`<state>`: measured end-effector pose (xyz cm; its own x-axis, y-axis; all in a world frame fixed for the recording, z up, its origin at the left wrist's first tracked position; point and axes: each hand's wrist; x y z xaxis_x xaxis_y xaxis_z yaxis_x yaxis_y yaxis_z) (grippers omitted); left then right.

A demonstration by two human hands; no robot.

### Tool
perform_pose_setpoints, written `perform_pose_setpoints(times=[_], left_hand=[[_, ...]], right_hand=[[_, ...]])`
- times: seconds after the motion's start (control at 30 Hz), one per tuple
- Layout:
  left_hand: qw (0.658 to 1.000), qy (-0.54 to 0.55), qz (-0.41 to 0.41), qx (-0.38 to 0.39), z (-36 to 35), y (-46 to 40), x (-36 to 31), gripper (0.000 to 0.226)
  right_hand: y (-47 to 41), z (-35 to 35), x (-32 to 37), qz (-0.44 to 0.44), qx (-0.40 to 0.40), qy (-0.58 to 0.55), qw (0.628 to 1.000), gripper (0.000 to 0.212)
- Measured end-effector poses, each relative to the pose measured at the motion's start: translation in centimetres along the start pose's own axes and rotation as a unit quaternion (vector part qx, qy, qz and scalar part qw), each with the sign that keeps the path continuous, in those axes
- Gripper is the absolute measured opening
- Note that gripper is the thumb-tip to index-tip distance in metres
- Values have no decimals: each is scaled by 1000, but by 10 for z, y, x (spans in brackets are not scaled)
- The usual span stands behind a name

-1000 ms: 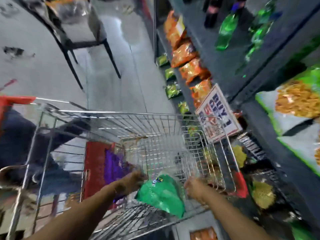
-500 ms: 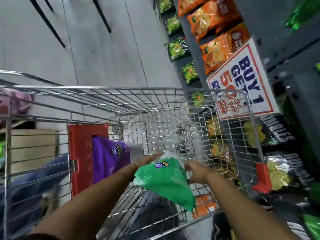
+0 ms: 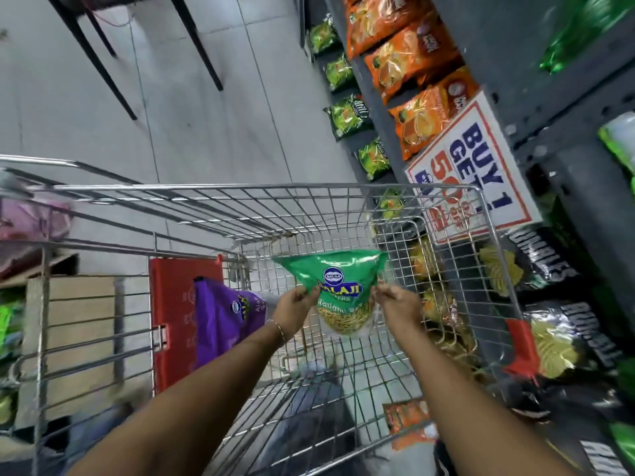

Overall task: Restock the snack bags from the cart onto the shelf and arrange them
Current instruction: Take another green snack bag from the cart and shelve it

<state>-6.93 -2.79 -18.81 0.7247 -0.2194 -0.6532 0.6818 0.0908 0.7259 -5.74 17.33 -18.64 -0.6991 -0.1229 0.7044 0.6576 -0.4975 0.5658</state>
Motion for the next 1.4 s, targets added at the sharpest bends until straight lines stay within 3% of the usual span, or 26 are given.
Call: perform_pose_setpoints(times=[0.2, 0.3, 0.4, 0.53, 0.73, 0.77, 0.9, 1.03, 1.2, 1.4], left_hand=[[993, 67, -94, -38, 4, 45, -36, 29], [976, 131, -173, 9, 2, 85, -68, 35], [949, 95, -293, 74, -3, 137, -104, 45], [886, 123, -429, 126, -27, 220, -168, 71], [794, 187, -542, 202, -69, 352, -276, 73], [778, 198, -557, 212, -78, 372, -291, 70], [692, 213, -630, 280, -130, 446, -339, 49], [628, 176, -662, 370, -188, 509, -369, 66], [619, 98, -627, 463, -273, 552, -387, 74], [646, 8, -585, 491, -351, 564, -393, 83]], right_hand=[[39, 32, 39, 91, -58, -68, 992, 27], [67, 69, 76, 155, -83, -110, 978, 27], [103, 120, 122, 214, -123, -176, 953, 33], [176, 213, 187, 302, -170, -254, 903, 29], [301, 363, 246, 430, -148, -291, 842, 11], [320, 384, 246, 448, -147, -280, 837, 14], [389, 462, 227, 506, -216, -175, 817, 60], [420, 515, 206, 502, -309, -141, 795, 63], [419, 579, 176, 452, -408, -154, 778, 59], [392, 626, 145, 370, -489, -146, 776, 66]])
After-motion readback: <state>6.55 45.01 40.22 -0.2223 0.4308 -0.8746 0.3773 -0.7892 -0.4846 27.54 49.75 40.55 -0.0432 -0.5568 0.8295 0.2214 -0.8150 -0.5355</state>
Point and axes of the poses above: each hand's wrist, its own y-axis away from the middle knuckle, its own z-axis out of the back of the hand, x = y × z, and after that the axes turned 9 degrees about -x, right-handed
